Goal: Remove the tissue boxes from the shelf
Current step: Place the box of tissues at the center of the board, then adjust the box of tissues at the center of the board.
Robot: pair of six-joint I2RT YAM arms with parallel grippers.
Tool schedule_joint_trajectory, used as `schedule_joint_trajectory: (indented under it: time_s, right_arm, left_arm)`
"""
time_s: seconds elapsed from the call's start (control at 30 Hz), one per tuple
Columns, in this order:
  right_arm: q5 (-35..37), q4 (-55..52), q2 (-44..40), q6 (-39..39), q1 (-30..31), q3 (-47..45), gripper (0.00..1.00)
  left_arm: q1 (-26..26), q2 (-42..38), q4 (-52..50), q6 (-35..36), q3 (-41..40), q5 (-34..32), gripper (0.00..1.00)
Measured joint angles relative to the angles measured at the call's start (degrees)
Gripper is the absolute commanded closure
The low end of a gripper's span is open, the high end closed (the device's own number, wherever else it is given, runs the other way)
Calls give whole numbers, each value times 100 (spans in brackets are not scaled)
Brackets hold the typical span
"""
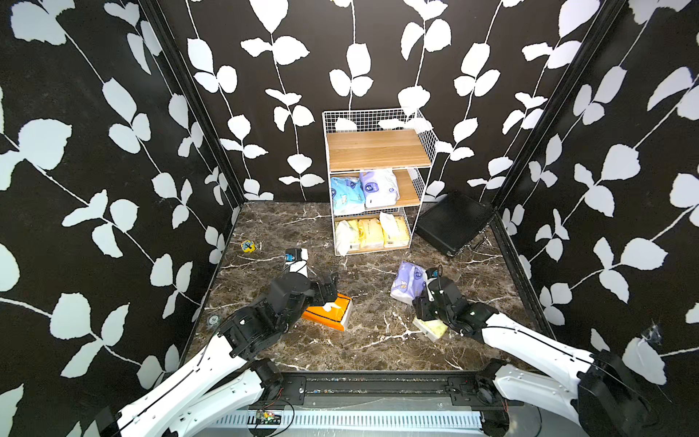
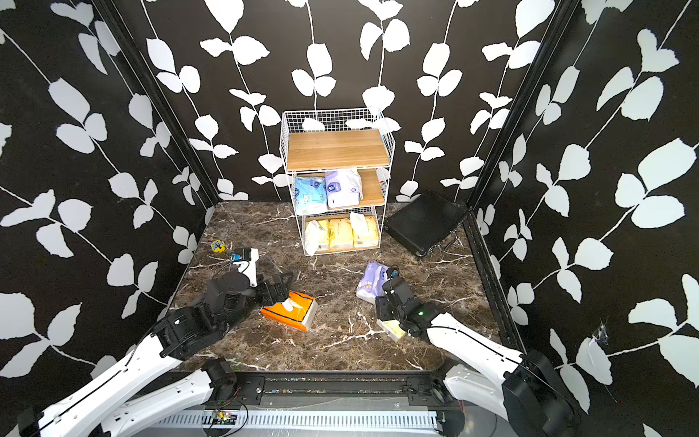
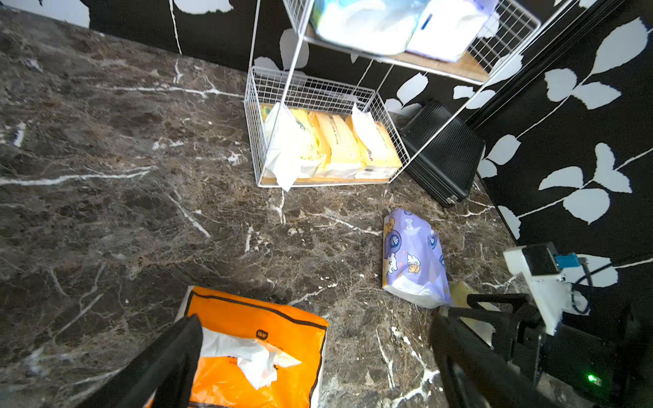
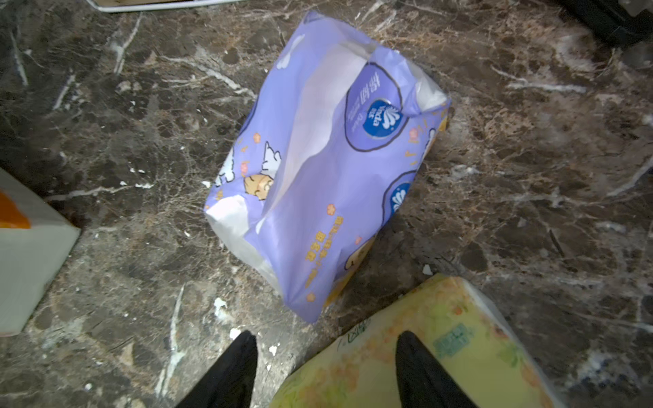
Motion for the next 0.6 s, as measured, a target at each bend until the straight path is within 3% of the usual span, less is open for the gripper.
schedule_joint_trajectory:
  time_s: [0.3,0.6]
  right_arm:
    - [-708,400,-197,-57,0,920,34]
    - [-1276,1290,1775,17,90,1620,35]
  left_arm:
    - [-2,-223,-44,804,498,-291,1]
    - [-2,-170,-275,2205,1193,-634,1]
